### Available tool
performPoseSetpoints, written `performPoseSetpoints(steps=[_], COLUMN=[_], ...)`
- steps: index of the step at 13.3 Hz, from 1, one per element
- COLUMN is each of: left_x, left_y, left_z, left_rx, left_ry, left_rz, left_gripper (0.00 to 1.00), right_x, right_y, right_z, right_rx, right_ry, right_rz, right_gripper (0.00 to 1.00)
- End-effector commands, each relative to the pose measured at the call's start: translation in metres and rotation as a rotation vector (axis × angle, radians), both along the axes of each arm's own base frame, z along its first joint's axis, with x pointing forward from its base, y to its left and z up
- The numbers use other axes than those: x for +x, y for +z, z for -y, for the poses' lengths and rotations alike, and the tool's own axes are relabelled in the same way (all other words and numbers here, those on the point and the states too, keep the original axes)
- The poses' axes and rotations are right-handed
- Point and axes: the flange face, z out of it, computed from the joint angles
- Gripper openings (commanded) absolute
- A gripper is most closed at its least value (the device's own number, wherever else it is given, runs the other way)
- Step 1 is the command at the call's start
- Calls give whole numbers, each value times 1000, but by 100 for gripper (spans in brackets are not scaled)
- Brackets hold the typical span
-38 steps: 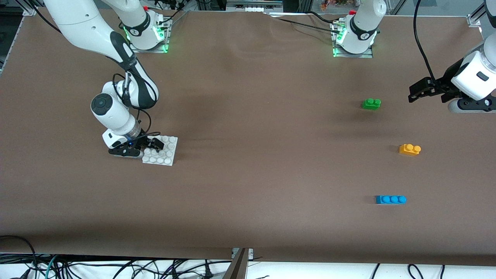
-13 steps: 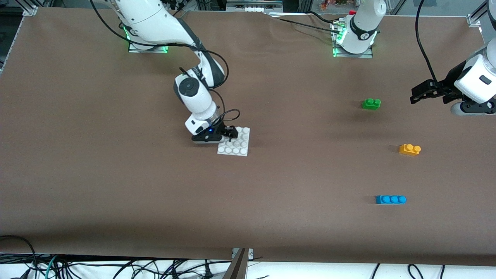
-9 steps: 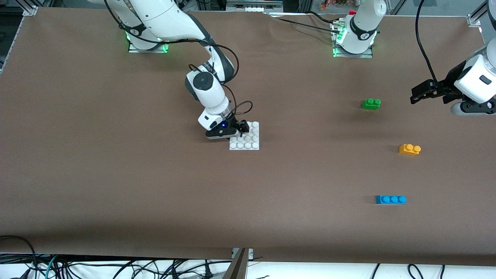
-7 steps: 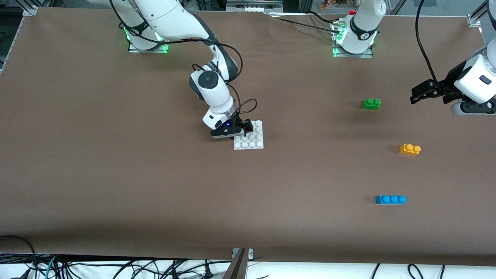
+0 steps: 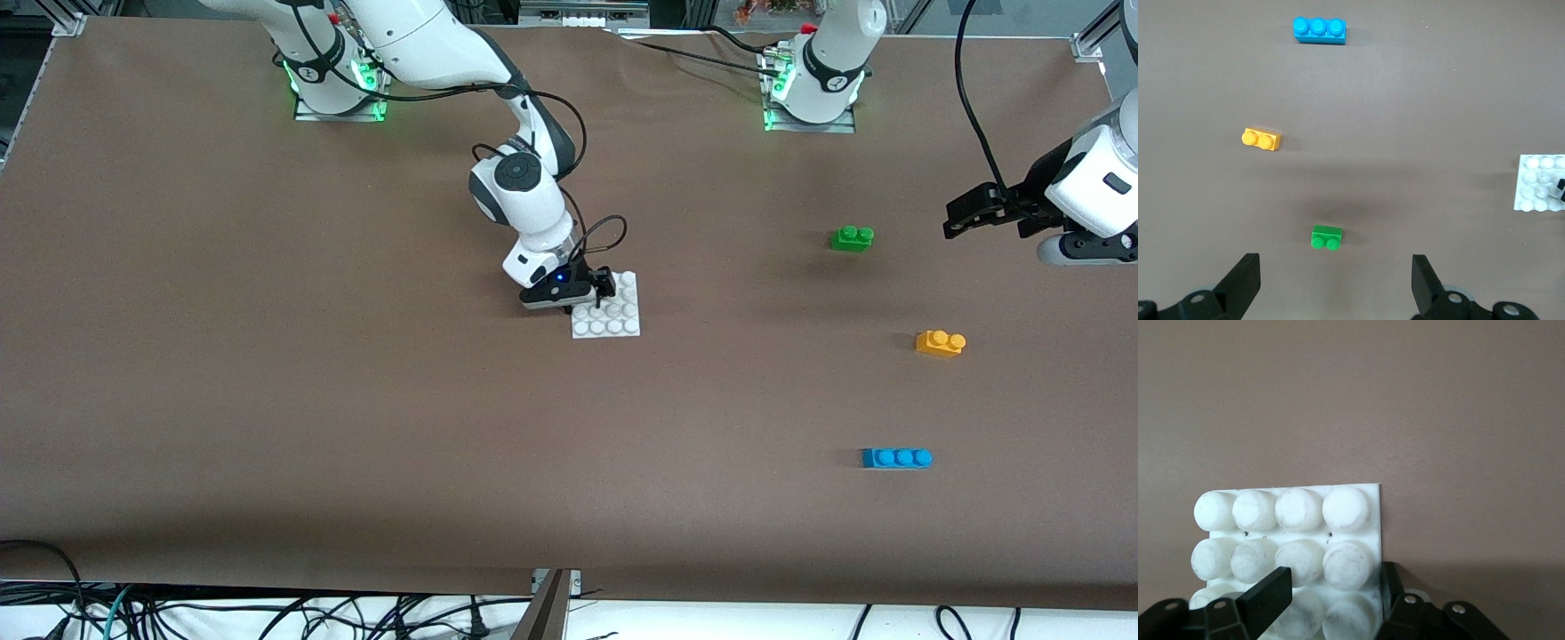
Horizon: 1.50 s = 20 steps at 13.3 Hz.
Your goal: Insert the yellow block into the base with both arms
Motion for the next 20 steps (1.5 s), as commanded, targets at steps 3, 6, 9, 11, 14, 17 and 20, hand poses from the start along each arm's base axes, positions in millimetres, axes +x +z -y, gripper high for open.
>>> performPoseSetpoints(steps=[3, 6, 9, 11, 14, 17, 20], left_x=[4, 4, 4, 4, 4, 4, 4], left_y=[6, 6, 6, 6, 5, 6, 6], left_z=[-1, -2, -4, -4, 0, 0, 0], left_rx=[1, 1, 1, 1, 4, 4, 4], left_ry=[-1, -3, 0, 0, -5, 7, 4], left_rz=[1, 1, -1, -1, -2, -4, -4], left_gripper=[100, 100, 100, 100, 100, 100, 100], right_x=[-4, 3, 20, 36, 70, 107, 143], right_y=[-21, -7, 17, 43, 95, 145, 205], right_z=[-33, -34, -30, -17, 24, 87, 182], right_rx=[31, 52, 80, 47, -28, -80, -123], right_ry=[-47, -56, -69, -87, -119, -166, -211], right_rz=[-17, -4, 20, -11, -90, -159, -230], right_gripper=[63, 73, 100, 100, 100, 100, 100])
